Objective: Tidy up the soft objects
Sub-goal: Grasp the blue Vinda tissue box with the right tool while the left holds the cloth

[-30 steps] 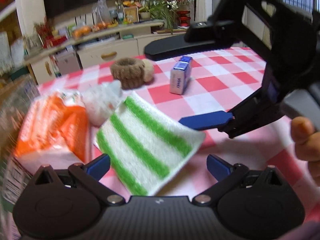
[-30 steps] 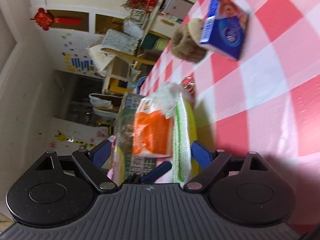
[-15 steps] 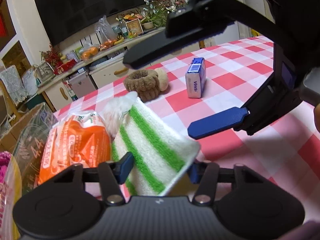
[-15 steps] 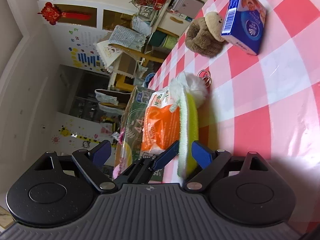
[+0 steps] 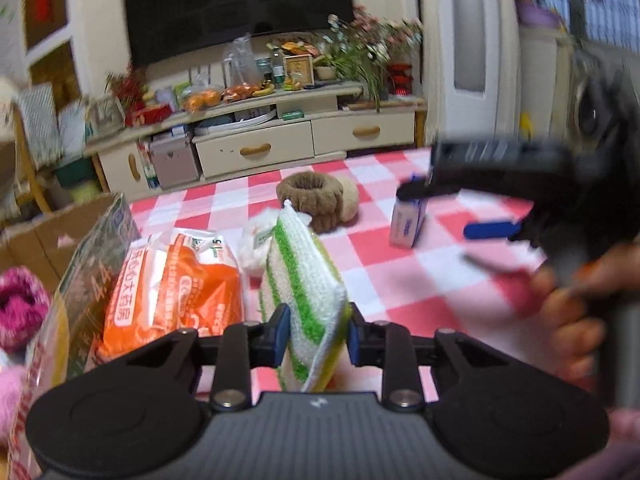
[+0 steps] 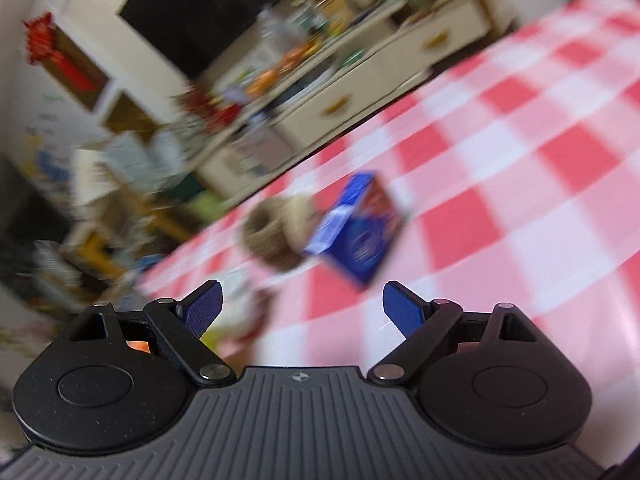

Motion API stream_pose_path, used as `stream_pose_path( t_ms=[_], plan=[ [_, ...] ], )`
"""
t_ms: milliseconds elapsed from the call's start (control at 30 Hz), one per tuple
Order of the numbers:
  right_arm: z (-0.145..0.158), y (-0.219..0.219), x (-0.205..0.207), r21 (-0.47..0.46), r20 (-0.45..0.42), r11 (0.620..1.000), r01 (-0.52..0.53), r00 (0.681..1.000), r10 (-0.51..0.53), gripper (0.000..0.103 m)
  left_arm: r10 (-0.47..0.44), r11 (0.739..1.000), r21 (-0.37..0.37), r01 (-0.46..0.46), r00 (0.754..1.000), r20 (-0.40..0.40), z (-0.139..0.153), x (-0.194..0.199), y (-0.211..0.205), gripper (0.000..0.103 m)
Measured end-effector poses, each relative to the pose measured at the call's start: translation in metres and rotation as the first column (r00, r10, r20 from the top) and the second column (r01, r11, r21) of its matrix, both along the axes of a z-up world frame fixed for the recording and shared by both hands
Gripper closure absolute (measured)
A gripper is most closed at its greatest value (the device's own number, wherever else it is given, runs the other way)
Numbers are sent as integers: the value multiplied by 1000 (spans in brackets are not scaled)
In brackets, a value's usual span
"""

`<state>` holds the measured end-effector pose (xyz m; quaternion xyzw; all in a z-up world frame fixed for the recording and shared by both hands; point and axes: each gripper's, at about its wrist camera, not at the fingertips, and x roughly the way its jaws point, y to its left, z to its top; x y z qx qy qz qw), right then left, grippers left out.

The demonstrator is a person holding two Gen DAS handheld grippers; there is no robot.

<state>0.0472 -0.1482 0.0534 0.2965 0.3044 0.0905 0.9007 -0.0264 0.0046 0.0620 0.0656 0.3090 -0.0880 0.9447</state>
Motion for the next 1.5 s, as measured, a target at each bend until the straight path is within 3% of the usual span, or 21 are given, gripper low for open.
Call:
stream_pose_path(
  t_ms=[100, 233, 467, 667, 833, 1133, 1500],
  plan=[
    [-6, 13, 9, -51, 12, 998, 43, 999, -42, 0, 39, 995, -96, -39, 999, -2, 4, 1, 11, 77],
    [-12, 30, 25, -144, 19, 986, 80, 997, -78, 0, 115, 970, -201, -132, 989, -94, -8, 14, 30, 77],
    [-23, 42, 49, -237, 23, 957, 169, 985, -169, 2, 169, 965, -185, -187, 979, -110, -18, 28, 34, 77],
    [-29, 43, 61, -276, 7, 944, 182, 982, -188, 29, 171, 969, -161, -189, 978, -116, -18, 35, 34, 76],
    [-25, 44, 47, -333, 20, 925, 182, 982, -186, 55, 158, 974, -147, -172, 982, -107, -15, 35, 33, 81],
    [-25, 39, 26, -369, 44, 915, 164, 986, -159, 70, 126, 979, -150, -141, 986, -107, -14, 29, 32, 83],
    [-22, 43, -9, -401, 70, 902, 162, 987, -146, 73, 94, 980, -166, -109, 991, -96, -8, 18, 32, 83]
  ],
)
